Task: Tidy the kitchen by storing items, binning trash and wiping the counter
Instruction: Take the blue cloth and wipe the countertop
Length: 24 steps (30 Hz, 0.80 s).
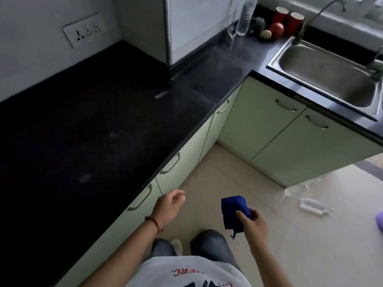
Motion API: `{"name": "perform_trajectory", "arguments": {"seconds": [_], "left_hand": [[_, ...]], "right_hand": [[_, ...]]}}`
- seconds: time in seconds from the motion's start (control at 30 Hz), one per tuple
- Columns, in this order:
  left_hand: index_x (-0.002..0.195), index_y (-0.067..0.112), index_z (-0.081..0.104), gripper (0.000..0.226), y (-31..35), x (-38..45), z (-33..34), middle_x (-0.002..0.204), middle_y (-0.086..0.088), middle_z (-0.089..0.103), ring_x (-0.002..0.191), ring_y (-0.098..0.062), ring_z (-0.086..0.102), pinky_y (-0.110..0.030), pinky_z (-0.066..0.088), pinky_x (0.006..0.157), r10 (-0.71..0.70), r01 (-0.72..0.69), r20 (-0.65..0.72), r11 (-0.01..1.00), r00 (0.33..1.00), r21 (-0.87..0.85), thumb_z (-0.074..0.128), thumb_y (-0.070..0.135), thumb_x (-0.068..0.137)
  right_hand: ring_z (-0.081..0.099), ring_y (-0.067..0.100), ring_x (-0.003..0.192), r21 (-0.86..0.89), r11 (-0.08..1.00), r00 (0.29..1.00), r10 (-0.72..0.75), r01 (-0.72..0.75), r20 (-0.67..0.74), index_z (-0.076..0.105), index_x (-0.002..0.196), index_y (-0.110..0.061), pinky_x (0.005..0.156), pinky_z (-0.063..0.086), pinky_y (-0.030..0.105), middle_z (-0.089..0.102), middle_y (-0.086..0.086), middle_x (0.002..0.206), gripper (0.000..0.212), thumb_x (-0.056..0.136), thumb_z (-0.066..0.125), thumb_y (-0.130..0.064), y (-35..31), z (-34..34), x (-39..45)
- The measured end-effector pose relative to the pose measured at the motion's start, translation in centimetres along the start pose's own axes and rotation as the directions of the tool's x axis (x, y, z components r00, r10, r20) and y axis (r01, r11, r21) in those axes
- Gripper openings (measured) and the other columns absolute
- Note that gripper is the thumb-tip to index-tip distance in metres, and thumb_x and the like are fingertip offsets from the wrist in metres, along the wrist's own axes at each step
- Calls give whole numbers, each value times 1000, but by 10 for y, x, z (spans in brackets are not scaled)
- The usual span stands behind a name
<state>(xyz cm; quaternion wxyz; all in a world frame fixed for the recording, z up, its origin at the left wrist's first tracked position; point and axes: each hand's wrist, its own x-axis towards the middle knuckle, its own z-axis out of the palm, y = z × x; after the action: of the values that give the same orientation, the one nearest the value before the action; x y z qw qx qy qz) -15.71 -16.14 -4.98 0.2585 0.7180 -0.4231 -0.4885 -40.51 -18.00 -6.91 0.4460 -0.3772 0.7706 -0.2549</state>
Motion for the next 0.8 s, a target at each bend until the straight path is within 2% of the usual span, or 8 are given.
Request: {"name": "perform_trajectory", "arguments": {"seconds": [0.1,0.17,0.3,0.4,0.5,0.67,0.73,0.8], "left_hand": [[115,11,59,29,39,26,-19,110,2,59,104,-9,54,-19,42,89,166,-155,-130,984,978,86,52,21,89],[114,11,60,36,56,45,-33,113,0,60,106,-12,55,-23,43,93,253,-225,-229,964,940,145,50,30,85],[115,8,59,53,69,84,-56,116,-7,61,111,-19,54,-22,39,95,279,-169,-430,946,858,276,38,42,80],[116,7,59,55,60,107,-63,121,-13,61,116,-29,55,-37,43,98,240,-27,-520,923,820,383,36,41,81],[117,8,58,53,50,125,-61,125,-14,60,118,-32,56,-48,47,93,116,171,-526,869,843,465,37,41,81],[128,16,46,60,35,135,-47,137,-7,51,130,-19,33,-44,33,107,16,322,-568,810,823,490,14,51,92],[132,18,41,61,33,135,-46,141,-5,47,132,-16,26,-38,18,110,-2,336,-564,805,826,489,10,51,92],[133,18,39,60,34,135,-46,142,-4,45,133,-15,25,-36,15,109,-20,357,-561,790,827,498,9,50,92]], "right_hand": [[63,21,80,23,995,994,-96,95,42,59,84,-24,77,54,42,67,7,88,18,75,72,-15,-51,13,30],[61,15,75,65,984,982,-172,167,83,62,92,-16,66,52,26,66,6,87,19,76,71,-10,-91,27,52],[61,3,69,167,930,905,-360,328,227,62,95,-12,56,49,8,64,-3,81,20,77,69,-4,-176,57,91],[59,-6,60,210,887,809,-462,411,363,63,86,-14,56,48,9,65,-2,77,17,77,68,-1,-235,75,113],[59,-8,60,251,853,704,-519,457,484,66,92,-9,57,47,8,66,-3,76,16,78,68,-2,-286,101,139],[63,6,73,37,845,613,-416,533,671,67,101,-8,68,48,22,68,3,84,23,79,69,-13,-333,167,187],[61,19,93,-196,714,629,-411,672,659,62,113,-11,78,48,29,66,8,105,33,81,65,-16,-334,184,199],[50,28,114,-331,505,587,-524,798,617,50,127,-14,89,45,37,50,12,128,45,84,61,-18,-329,189,205]]}}
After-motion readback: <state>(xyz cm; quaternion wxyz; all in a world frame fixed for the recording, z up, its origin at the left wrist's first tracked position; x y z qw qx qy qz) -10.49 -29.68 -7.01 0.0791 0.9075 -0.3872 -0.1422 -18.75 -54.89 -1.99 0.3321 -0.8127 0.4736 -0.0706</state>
